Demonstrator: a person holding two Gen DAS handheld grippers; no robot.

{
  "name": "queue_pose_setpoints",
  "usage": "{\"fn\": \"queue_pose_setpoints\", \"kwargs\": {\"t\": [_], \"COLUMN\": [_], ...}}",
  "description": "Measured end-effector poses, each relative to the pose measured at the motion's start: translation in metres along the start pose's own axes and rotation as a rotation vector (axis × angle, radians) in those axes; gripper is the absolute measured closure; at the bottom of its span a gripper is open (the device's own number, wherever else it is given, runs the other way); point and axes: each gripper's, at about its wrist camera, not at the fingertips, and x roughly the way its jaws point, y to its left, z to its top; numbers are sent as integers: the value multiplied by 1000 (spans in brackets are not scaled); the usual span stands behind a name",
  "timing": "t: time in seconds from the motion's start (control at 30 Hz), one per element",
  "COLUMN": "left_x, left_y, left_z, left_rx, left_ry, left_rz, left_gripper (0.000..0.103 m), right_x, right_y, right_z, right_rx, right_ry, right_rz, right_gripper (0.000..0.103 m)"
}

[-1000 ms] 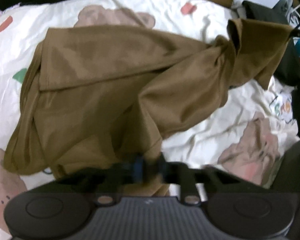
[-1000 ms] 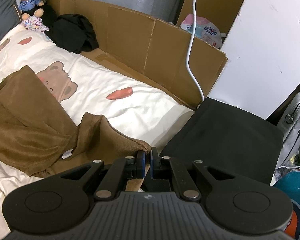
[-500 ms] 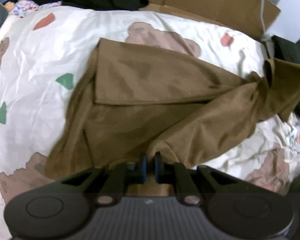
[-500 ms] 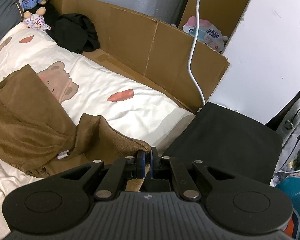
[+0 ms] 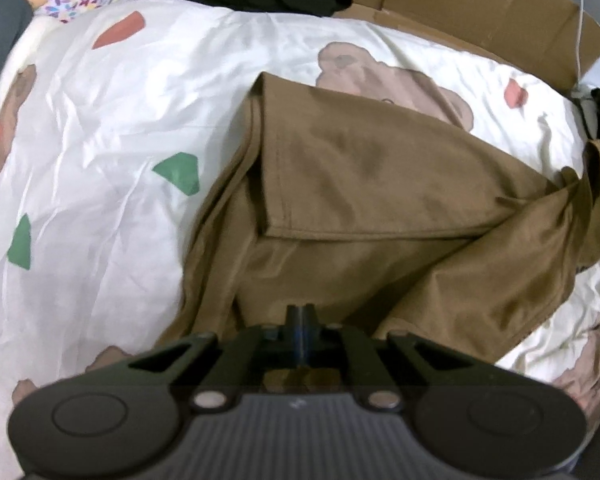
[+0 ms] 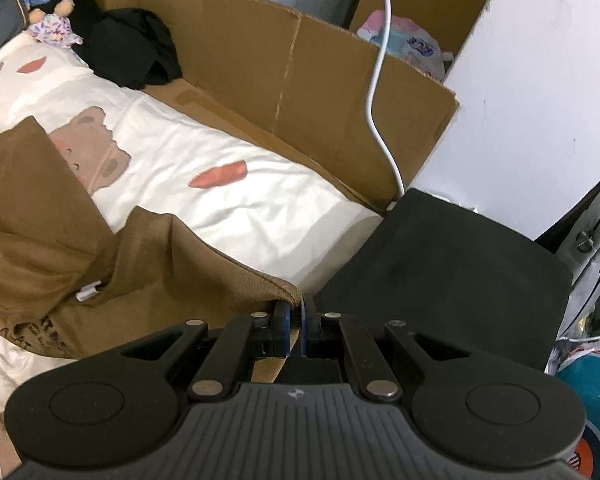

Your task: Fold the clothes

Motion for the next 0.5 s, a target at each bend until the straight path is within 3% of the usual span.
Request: {"fn": "queue_pose_setpoints", "kwargs": {"t": [0.13, 0.23, 0.5], "left_x": [-10, -30, -91], "left_y": [-6, -13, -37], "left_z": [7, 14, 26], "left_rx": [4, 9, 91], "left_ry": [-47, -88, -140], "left_rz": [-10, -65, -140], "left_gripper": [94, 90, 90], "right_x": [1, -4, -17], "right_y": [-1, 1, 9], "right_z": [-1, 0, 5], "right_rx": [2, 0, 0], "right_ry": [7, 1, -20], "right_rz": [-4, -1, 9], "right_gripper": [98, 98, 98]}}
